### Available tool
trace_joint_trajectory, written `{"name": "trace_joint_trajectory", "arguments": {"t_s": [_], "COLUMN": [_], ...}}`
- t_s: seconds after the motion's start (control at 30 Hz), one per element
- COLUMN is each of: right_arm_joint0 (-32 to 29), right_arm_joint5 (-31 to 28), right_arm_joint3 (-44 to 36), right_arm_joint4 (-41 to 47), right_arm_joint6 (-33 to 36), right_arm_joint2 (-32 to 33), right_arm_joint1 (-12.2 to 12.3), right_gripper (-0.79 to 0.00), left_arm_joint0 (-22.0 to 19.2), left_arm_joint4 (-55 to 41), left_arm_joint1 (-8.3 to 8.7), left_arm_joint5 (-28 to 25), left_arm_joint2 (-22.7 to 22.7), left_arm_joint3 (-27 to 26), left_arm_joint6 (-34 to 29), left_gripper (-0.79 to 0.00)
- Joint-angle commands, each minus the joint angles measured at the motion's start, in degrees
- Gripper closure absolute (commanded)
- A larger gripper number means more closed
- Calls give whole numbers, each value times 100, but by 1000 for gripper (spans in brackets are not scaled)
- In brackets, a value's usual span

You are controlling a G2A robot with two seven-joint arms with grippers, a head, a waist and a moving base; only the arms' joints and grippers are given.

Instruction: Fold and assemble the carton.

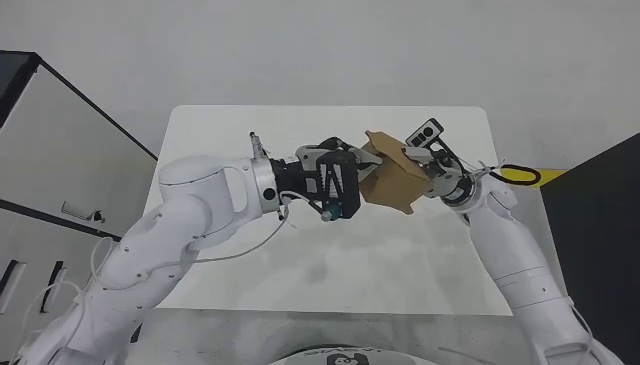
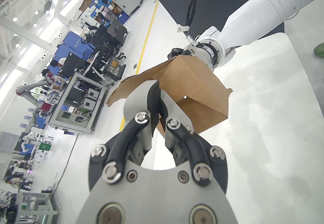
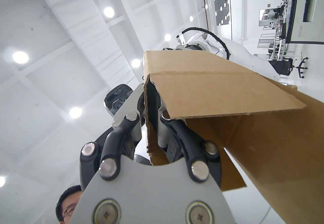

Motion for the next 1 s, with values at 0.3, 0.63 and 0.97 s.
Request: {"name": "trace_joint_trajectory", "arguments": {"t_s": [0.3, 0.63, 0.97], "right_arm_joint0": [11, -11, -32], "right_arm_joint5": [-12, -2, 6], "right_arm_joint3": [-15, -44, -60], "right_arm_joint4": [12, 7, 1], "right_arm_joint6": [125, 115, 110], "right_arm_joint2": [-19, -31, -33], "right_arm_joint1": [-9, -15, -19], "right_gripper": [0, 0, 0], "left_arm_joint0": [-80, -55, -27], "left_arm_joint4": [57, 55, 44], "left_arm_joint1": [-45, -54, -62], "left_arm_joint5": [-7, -12, -70], "left_arm_joint2": [204, 189, 205], "left_arm_joint3": [55, 0, 0], "left_arm_joint6": [9, -35, -43], "left_gripper": [0, 0, 0]}}
